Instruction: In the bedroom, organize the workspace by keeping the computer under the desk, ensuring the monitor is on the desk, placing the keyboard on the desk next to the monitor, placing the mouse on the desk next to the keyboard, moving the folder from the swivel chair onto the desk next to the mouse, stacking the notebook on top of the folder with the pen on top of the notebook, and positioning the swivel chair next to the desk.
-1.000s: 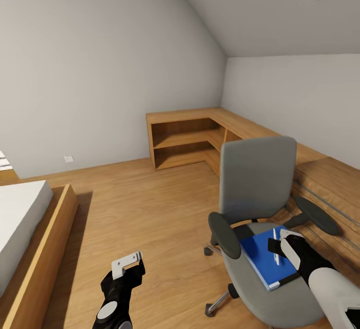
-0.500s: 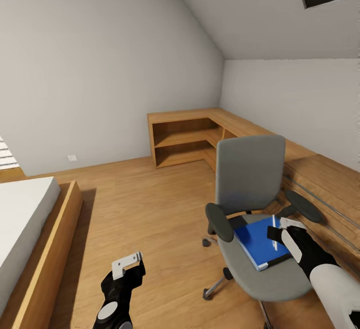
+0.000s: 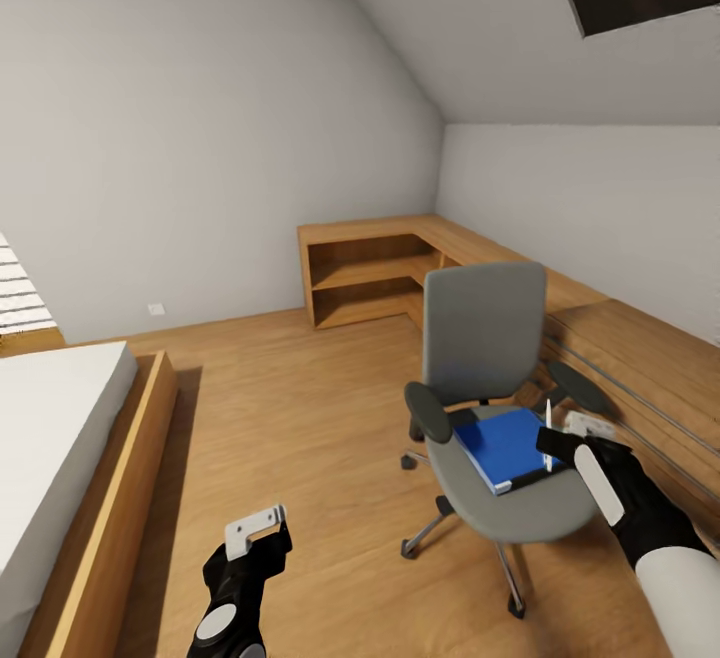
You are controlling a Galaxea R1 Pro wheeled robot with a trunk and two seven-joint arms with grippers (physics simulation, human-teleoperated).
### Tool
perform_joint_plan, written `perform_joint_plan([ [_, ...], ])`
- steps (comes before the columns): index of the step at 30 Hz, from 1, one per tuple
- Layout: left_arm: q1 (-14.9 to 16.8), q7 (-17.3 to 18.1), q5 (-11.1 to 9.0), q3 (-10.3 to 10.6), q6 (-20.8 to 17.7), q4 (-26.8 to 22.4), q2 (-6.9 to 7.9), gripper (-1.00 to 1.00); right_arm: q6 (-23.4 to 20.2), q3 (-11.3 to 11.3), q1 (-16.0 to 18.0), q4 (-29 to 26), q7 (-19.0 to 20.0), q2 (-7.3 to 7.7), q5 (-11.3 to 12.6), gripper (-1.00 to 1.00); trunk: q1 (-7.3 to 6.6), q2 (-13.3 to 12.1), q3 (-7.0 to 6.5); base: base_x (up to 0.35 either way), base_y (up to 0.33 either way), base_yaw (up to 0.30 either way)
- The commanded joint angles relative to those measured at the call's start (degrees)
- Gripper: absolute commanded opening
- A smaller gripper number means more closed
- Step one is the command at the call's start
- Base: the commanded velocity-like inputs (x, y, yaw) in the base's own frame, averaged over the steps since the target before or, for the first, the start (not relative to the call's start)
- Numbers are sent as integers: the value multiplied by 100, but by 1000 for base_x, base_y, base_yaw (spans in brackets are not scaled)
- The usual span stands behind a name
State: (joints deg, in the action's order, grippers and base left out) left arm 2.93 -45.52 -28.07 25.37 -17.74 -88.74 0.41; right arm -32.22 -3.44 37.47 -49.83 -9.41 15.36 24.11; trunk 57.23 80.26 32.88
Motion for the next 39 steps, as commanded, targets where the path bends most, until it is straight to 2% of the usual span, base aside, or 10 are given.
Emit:
perform_joint_plan([
  [1,6,-43,-24,15,-26,-4,4,100,-52,-15,-62,-148,-49,2,93,-100,-26,-38,-13,-209,0,0],
  [7,6,-46,-19,71,-34,144,-26,100,-496,-474,-591,-1314,-63,-32,301,-100,-157,-279,-120,-86,0,0],
  [14,6,-45,-8,140,-36,199,-98,100,-768,-688,-1126,-2440,-68,-70,368,-100,-311,-559,-246,-14,0,0],
  [17,6,-45,-7,146,-33,203,-105,100,-790,-705,-1208,-2617,-69,-73,409,-100,-377,-680,-300,-3,0,0],
  [24,6,-45,-6,179,-36,207,-111,100,-811,-726,-1287,-2893,-69,-69,705,-100,-531,-960,-426,0,0,0],
  [29,6,-45,0,260,-30,208,-111,100,-813,-728,-1297,-2918,-69,-68,747,-100,-640,-1161,-515,0,0,0],
  [33,6,-37,7,324,-28,208,-119,100,-812,-959,-1303,-2927,-69,-68,765,-100,-728,-1321,-587,0,0,-22],
  [36,6,-54,3,556,-28,212,-114,100,-812,-969,-1303,-2927,-69,-68,764,-100,-794,-1442,-641,0,0,-182],
  [37,6,-63,-1,700,-28,218,-113,100,-812,-975,-1303,-2926,-69,-68,767,-100,-816,-1482,-659,0,0,-237],
  [39,6,-65,-3,782,-28,244,-112,100,-812,-984,-1303,-2927,-69,-68,769,-100,-860,-1562,-695,0,0,-240],
])
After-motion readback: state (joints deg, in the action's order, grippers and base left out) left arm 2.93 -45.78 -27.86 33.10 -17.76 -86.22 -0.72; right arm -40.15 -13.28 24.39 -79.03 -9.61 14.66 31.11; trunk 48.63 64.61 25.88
